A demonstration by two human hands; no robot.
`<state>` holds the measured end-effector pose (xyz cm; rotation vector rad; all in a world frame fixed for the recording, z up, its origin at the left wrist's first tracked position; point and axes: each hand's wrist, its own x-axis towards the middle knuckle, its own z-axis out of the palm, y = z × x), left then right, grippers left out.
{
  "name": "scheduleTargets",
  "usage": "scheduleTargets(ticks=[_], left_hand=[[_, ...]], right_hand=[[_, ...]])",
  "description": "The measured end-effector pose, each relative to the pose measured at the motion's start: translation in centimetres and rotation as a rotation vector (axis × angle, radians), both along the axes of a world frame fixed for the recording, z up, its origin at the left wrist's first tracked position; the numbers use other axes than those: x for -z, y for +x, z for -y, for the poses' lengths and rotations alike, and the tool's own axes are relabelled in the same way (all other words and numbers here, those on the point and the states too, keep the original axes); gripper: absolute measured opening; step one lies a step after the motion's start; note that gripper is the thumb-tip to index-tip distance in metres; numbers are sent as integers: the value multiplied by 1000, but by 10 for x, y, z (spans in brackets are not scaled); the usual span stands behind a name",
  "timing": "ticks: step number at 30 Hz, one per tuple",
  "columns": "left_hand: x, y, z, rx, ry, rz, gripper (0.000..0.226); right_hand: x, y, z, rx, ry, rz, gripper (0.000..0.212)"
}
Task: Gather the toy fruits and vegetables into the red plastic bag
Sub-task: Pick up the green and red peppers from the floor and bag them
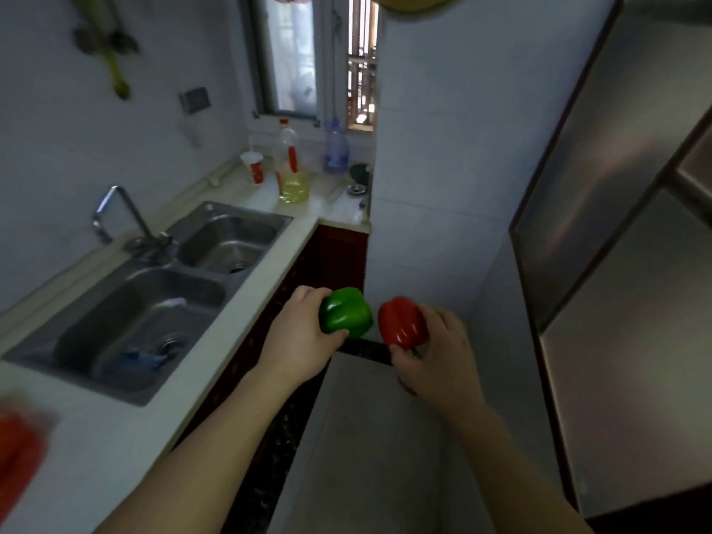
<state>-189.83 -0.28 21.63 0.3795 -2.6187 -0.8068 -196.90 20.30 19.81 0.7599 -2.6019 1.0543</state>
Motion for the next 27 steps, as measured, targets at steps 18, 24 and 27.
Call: scheduleTargets(ticks=[18,24,27], left_hand=[[-15,196,147,-411,5,-16,62],[-14,297,201,-546,-15,-1,63],[-14,348,225,-626,2,-15,61]], right_hand=[[-29,128,181,-407,31,11,76],[-25,206,255,-525,52,5,76],[-22,247,291,-598,44,14,77]])
